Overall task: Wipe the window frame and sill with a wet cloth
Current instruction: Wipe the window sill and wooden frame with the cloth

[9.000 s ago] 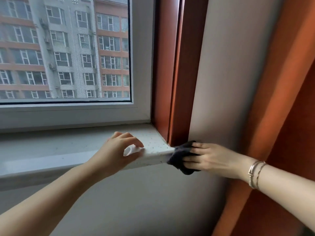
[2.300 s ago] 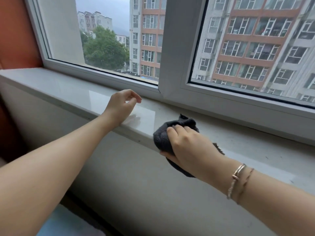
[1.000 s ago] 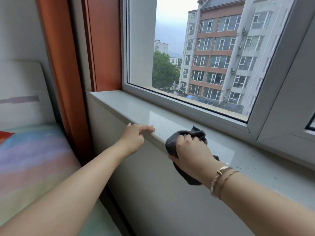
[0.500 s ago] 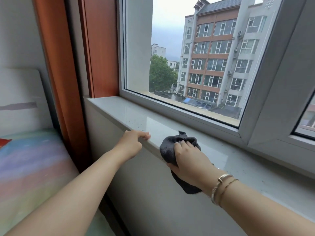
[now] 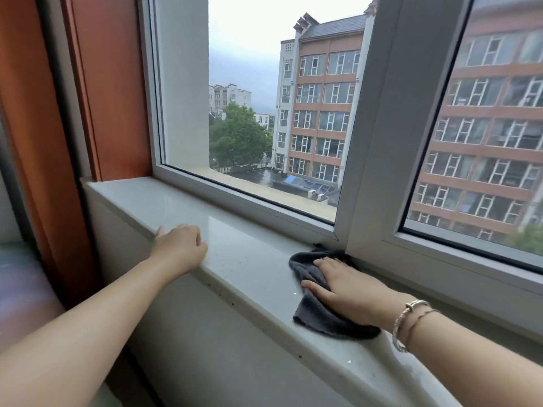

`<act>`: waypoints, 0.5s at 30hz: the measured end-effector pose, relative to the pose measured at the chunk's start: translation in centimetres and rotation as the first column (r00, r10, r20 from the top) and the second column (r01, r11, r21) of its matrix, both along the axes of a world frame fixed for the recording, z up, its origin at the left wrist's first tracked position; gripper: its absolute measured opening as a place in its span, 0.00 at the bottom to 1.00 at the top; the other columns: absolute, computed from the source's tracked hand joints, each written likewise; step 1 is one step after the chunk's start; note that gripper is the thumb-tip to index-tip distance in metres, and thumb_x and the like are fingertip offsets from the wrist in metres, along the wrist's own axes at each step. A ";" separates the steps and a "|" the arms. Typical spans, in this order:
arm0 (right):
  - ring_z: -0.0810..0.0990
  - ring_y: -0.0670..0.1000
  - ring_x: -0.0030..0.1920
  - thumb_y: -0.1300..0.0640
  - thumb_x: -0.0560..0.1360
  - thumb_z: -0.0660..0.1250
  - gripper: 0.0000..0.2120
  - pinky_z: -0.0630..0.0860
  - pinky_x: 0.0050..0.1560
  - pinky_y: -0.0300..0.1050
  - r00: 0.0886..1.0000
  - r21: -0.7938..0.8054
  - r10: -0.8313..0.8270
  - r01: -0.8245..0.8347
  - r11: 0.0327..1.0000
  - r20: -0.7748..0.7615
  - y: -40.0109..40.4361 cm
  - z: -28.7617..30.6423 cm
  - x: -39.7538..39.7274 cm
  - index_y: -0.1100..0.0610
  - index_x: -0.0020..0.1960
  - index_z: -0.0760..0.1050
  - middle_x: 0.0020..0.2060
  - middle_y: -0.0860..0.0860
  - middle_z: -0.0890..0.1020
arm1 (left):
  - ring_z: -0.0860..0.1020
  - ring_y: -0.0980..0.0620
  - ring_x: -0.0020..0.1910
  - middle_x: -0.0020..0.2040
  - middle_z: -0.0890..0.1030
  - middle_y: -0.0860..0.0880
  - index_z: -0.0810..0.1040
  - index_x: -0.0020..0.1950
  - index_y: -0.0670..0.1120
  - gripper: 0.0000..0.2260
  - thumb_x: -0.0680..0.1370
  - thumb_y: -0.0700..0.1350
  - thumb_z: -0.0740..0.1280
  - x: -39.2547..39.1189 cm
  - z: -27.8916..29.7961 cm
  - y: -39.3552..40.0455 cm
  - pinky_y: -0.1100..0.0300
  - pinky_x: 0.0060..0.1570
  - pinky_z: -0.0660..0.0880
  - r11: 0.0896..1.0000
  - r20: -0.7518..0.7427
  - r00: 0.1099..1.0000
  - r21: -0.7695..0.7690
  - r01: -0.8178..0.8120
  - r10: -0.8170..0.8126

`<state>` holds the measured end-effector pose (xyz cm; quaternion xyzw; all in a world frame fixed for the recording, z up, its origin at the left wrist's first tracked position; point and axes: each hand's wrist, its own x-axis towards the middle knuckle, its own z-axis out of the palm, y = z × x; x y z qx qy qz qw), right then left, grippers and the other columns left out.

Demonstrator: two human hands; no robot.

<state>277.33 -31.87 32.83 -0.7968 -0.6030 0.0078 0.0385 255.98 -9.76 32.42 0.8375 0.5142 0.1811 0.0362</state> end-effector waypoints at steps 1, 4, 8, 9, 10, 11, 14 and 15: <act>0.61 0.50 0.72 0.35 0.77 0.49 0.32 0.58 0.72 0.45 1.000 0.003 0.011 -0.011 1.000 -0.002 0.1 0.1 0.4 0.54 0.74 0.58 0.73 0.50 0.63 | 0.74 0.47 0.52 0.56 0.76 0.47 0.75 0.51 0.48 0.09 0.78 0.47 0.56 0.7 -0.1 0.2 0.48 0.71 0.58 1.000 -0.028 0.999 0.009 -0.022 0.023; 0.60 0.48 0.73 0.34 0.77 0.49 0.33 0.59 0.71 0.44 0.998 0.009 0.059 -0.059 0.998 -0.008 0.5 0.1 2.1 0.52 0.75 0.56 0.74 0.47 0.62 | 0.75 0.44 0.57 0.61 0.73 0.43 0.73 0.61 0.46 0.15 0.79 0.49 0.53 2.5 -0.8 1.2 0.49 0.68 0.59 0.989 -0.086 0.988 0.074 -0.125 0.131; 0.57 0.45 0.74 0.32 0.75 0.48 0.35 0.58 0.72 0.40 0.987 0.005 0.160 -0.160 0.987 -0.010 1.2 -0.2 4.2 0.50 0.76 0.53 0.76 0.44 0.57 | 0.77 0.42 0.51 0.57 0.74 0.42 0.76 0.59 0.43 0.18 0.80 0.50 0.52 4.0 -1.9 1.0 0.53 0.58 0.66 0.931 -0.107 0.950 0.256 -0.259 0.294; 0.56 0.45 0.74 0.31 0.75 0.47 0.36 0.57 0.72 0.40 0.982 0.000 0.189 -0.189 0.982 -0.017 1.6 -0.4 4.7 0.50 0.77 0.52 0.76 0.44 0.56 | 0.77 0.43 0.49 0.57 0.73 0.42 0.76 0.58 0.44 0.18 0.80 0.50 0.52 4.3 -2.1 1.0 0.54 0.56 0.67 0.925 -0.126 0.942 0.271 -0.267 0.310; 0.55 0.44 0.75 0.31 0.75 0.47 0.36 0.56 0.73 0.40 0.976 -0.002 0.215 -0.215 0.977 -0.023 2.0 -0.5 5.1 0.50 0.77 0.52 0.76 0.44 0.55 | 0.77 0.44 0.48 0.57 0.72 0.43 0.76 0.58 0.44 0.17 0.80 0.50 0.52 4.4 -2.2 1.0 0.55 0.56 0.67 0.921 -0.144 0.938 0.285 -0.266 0.315; 0.55 0.44 0.75 0.32 0.75 0.47 0.36 0.55 0.73 0.40 0.973 0.000 0.231 -0.231 0.973 -0.026 2.3 -0.4 5.2 0.50 0.77 0.52 0.76 0.44 0.55 | 0.77 0.44 0.47 0.57 0.72 0.44 0.76 0.57 0.45 0.17 0.80 0.50 0.52 4.4 -2.2 1.0 0.55 0.56 0.67 0.922 -0.150 0.940 0.294 -0.253 0.306; 0.52 0.44 0.75 0.33 0.76 0.48 0.35 0.53 0.73 0.39 0.960 0.009 0.277 -0.277 0.961 -0.034 3.9 -0.5 5.3 0.50 0.77 0.50 0.77 0.45 0.53 | 0.77 0.44 0.48 0.56 0.72 0.46 0.77 0.53 0.46 0.16 0.79 0.50 0.52 4.6 -1.9 1.0 0.53 0.56 0.68 0.918 -0.142 0.939 0.298 -0.262 0.313; 0.51 0.45 0.76 0.33 0.76 0.48 0.35 0.53 0.73 0.39 0.959 0.016 0.281 -0.280 0.960 -0.034 4.3 -0.5 5.0 0.50 0.77 0.50 0.77 0.45 0.53 | 0.76 0.43 0.49 0.56 0.73 0.46 0.77 0.53 0.46 0.15 0.79 0.50 0.53 4.6 -1.9 0.7 0.52 0.55 0.68 0.918 -0.137 0.937 0.291 -0.272 0.321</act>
